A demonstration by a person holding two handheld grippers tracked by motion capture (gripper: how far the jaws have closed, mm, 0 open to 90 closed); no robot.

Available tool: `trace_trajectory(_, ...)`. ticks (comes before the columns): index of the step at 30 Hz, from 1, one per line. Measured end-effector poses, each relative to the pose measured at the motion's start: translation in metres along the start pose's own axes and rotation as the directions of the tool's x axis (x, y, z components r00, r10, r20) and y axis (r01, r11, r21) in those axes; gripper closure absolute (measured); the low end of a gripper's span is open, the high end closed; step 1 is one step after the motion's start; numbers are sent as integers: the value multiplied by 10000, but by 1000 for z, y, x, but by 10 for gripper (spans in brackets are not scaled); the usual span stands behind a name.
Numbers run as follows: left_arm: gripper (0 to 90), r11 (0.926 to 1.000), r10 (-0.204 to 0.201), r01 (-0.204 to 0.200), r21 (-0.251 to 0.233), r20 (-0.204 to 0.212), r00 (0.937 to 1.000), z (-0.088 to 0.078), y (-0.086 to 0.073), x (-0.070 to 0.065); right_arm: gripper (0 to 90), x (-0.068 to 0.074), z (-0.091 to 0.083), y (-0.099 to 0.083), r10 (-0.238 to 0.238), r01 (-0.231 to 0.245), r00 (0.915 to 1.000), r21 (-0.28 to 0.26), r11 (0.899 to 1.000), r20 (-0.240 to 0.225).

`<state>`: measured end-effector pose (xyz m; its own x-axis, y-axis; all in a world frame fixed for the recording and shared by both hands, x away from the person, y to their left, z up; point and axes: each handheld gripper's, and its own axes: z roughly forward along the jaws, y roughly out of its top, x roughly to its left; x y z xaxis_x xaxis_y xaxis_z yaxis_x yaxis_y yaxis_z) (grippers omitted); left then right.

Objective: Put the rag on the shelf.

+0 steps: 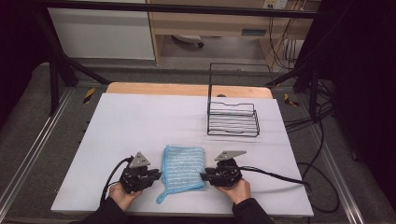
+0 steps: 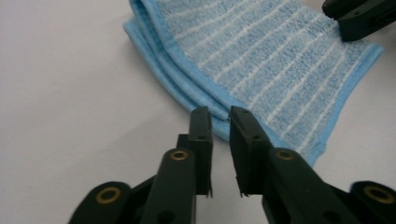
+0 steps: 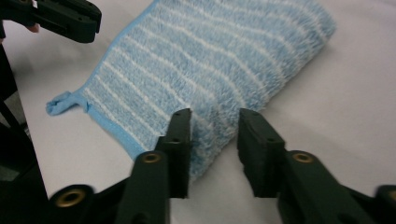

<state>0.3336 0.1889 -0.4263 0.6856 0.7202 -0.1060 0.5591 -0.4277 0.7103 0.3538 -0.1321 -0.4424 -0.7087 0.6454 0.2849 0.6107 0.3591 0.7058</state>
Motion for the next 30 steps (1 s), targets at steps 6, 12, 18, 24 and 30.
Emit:
trace_trajectory(6,533,9991,-217,212,-366,-135,9997,-6,5,13,320,-9,-18,2,-242,232,9997,-896,9957,-95)
trace_trajectory(12,335,9979,-513,510,-398,-86,9986,-5,14,27,143,-22,-36,2,-331,370,9991,-1509,9878,281)
trace_trajectory(18,204,9971,-640,620,-444,-442,9970,0,27,33,74,-33,-46,-5,-169,255,9985,-1675,9855,525)
trace_trajectory(24,145,9960,-731,698,-552,-605,9955,8,46,36,38,-39,-51,-7,-67,169,9986,-1998,9797,518)
trace_trajectory(30,128,9944,-927,883,-589,-775,9927,21,61,41,26,-40,-51,-9,14,91,9986,-1986,9800,524)
